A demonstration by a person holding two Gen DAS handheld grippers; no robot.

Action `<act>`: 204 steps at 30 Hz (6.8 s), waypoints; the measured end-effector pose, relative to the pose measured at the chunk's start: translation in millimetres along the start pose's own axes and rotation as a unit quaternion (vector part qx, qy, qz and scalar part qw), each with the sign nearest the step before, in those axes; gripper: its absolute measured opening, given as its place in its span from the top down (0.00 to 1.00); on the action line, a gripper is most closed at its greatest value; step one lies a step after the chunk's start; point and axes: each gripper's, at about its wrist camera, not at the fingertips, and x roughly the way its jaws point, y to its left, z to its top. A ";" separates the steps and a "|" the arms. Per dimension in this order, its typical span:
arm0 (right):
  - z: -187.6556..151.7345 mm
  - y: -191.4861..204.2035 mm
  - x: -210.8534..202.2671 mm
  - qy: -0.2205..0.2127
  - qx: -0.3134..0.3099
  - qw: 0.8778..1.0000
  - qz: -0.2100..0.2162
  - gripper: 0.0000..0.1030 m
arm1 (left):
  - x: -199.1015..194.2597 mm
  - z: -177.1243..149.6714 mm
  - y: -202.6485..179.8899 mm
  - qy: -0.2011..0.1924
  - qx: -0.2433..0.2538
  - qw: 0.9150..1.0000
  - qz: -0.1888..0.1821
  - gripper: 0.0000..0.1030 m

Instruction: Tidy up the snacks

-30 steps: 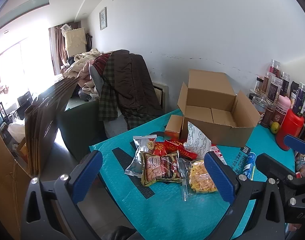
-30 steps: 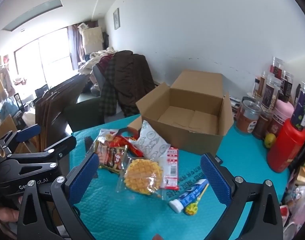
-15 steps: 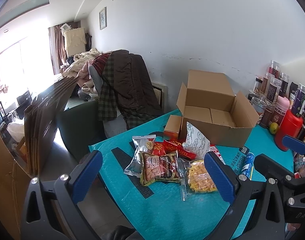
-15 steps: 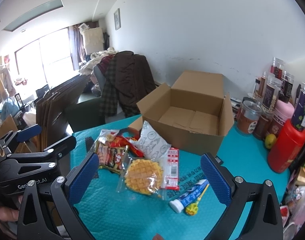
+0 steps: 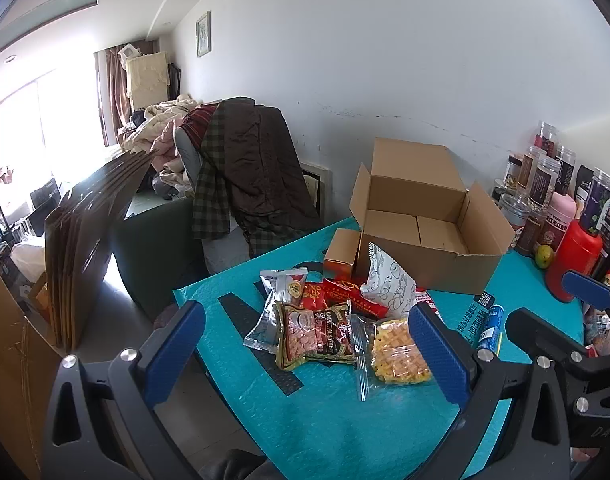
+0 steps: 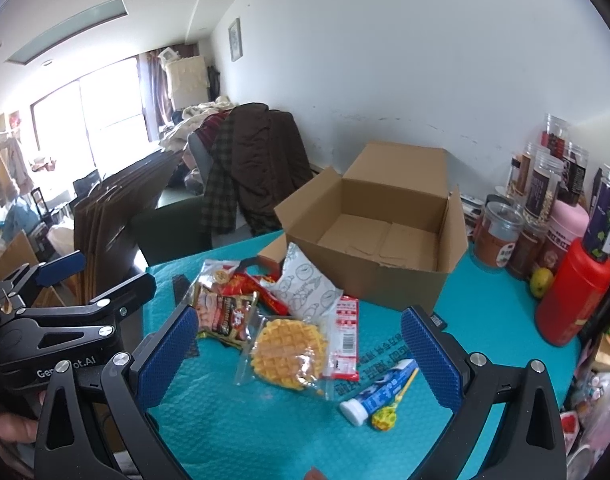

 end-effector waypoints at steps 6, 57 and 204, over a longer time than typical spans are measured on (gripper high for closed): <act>1.0 -0.4 -0.6 -0.001 -0.001 1.000 -0.001 0.00 | -2.6 -0.1 -0.3 -0.003 0.001 1.000 -0.003 0.00; -31.0 17.1 28.0 0.020 0.023 0.998 -0.052 0.00 | 69.3 -38.0 47.8 0.079 0.004 0.995 -0.068 0.00; 47.0 -49.2 40.5 -0.032 0.099 0.993 -0.051 0.21 | 94.6 92.3 -46.9 -0.027 0.063 0.974 -0.217 0.50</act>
